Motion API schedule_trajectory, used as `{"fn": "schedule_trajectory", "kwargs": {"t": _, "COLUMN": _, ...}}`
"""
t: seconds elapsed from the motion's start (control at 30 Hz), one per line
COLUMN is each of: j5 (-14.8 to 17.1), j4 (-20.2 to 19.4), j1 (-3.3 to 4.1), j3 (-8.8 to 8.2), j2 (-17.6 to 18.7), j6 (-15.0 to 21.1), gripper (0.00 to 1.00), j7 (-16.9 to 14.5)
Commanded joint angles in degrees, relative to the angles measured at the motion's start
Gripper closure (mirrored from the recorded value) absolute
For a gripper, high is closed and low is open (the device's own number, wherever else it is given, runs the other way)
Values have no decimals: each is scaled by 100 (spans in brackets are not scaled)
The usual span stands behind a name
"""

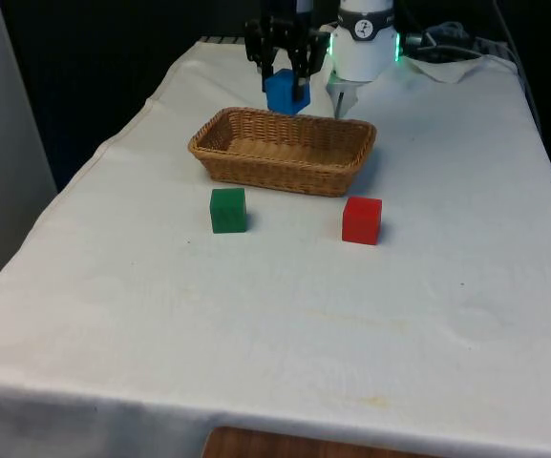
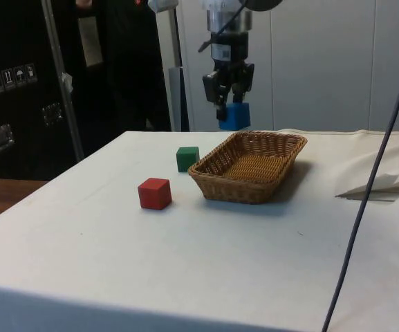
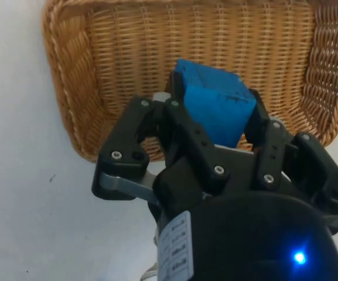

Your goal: Pick up the blue cube and place it into the basket.

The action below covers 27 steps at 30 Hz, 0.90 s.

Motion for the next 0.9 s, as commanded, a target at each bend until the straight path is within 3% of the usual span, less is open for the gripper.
{"fn": "schedule_trajectory", "kwargs": {"t": 0.0, "j5": -40, "j4": -97, "j1": -23, "j3": -40, "j2": 11, "j6": 178, "gripper": 97, "j7": -46}}
{"fn": "schedule_trajectory", "kwargs": {"t": 0.03, "j5": 0, "j4": -40, "j1": 0, "j3": -23, "j2": 6, "j6": 46, "gripper": 97, "j7": -29}}
{"fn": "schedule_trajectory", "kwargs": {"t": 0.07, "j5": -40, "j4": -138, "j1": -29, "j3": -57, "j2": 17, "j6": 229, "gripper": 97, "j7": -69}}
{"fn": "schedule_trajectory", "kwargs": {"t": 0.3, "j5": -63, "j4": -424, "j1": -34, "j3": -172, "j2": 189, "j6": 693, "gripper": 97, "j7": -183}}
{"fn": "schedule_trajectory", "kwargs": {"t": 0.33, "j5": 0, "j4": -401, "j1": -23, "j3": -166, "j2": 149, "j6": 573, "gripper": 97, "j7": -212}}
{"fn": "schedule_trajectory", "kwargs": {"t": 0.63, "j5": -132, "j4": -516, "j1": -46, "j3": -201, "j2": 561, "j6": 1152, "gripper": 97, "j7": -126}}
{"fn": "schedule_trajectory", "kwargs": {"t": 0.67, "j5": 0, "j4": -504, "j1": -23, "j3": -178, "j2": 533, "j6": 1043, "gripper": 97, "j7": -212}}
{"fn": "schedule_trajectory", "kwargs": {"t": 0.7, "j5": -143, "j4": -521, "j1": -46, "j3": -206, "j2": 653, "j6": 1249, "gripper": 97, "j7": -109}}
{"fn": "schedule_trajectory", "kwargs": {"t": 0.87, "j5": -172, "j4": -527, "j1": -34, "j3": -235, "j2": 877, "j6": 1490, "gripper": 97, "j7": -80}}
